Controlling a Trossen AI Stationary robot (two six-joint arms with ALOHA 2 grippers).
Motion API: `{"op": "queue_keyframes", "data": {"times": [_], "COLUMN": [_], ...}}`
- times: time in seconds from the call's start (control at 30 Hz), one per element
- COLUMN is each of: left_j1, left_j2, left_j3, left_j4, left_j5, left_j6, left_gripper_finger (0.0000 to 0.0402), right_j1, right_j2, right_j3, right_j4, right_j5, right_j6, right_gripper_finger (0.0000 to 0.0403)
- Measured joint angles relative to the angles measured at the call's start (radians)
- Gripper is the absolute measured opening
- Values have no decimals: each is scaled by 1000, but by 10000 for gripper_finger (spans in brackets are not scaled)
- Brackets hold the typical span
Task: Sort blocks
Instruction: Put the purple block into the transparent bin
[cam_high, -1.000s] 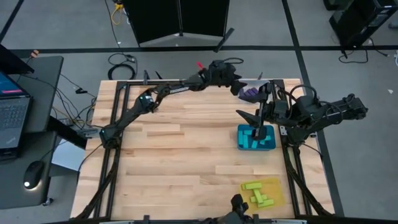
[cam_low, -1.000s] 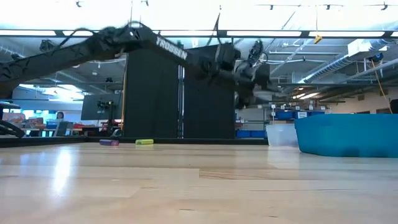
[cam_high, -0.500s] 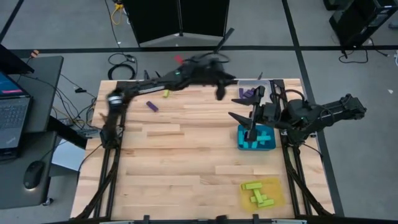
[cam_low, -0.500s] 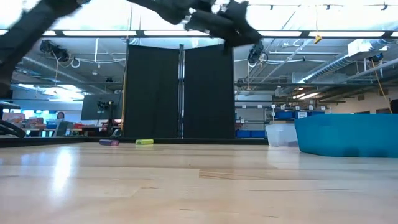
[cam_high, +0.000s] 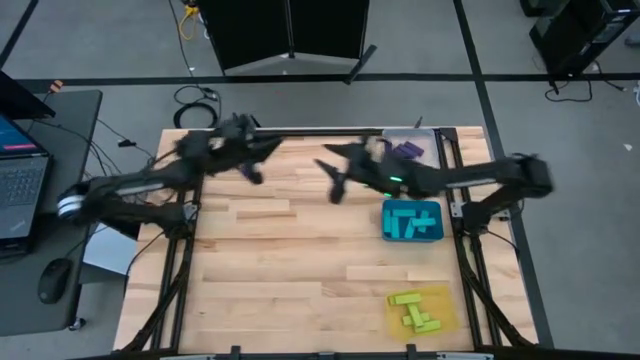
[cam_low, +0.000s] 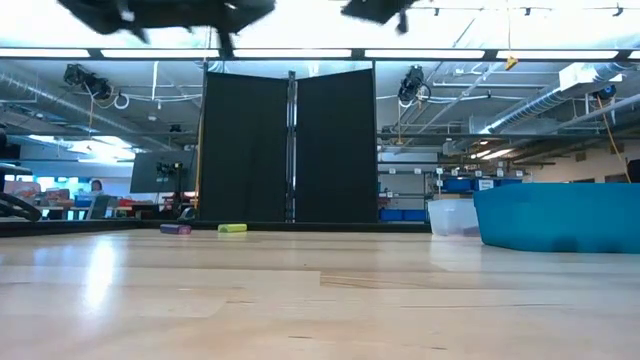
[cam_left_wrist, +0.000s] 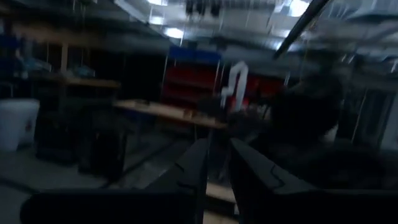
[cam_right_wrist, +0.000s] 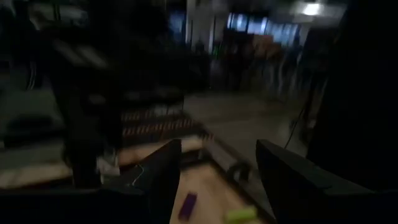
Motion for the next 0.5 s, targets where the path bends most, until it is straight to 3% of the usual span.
{"op": "queue_keyframes", "data": {"times": [0.23,0.5], "left_j1": [1,2], "left_j2": [-333,-472], "left_j3": [-178,-197], "left_j4": [-40,-209], "left_j5": [-23,-37], "left_j6": [-43,-52], "left_gripper_finger": [72,72], "right_j1": [-142,-185], "right_j2": [410,818], "right_j3": [297,754], "right_j4": [-161,-451], "right_j5": [-208,-322], "right_j6": [111,136], "right_gripper_finger": [218,230]}}
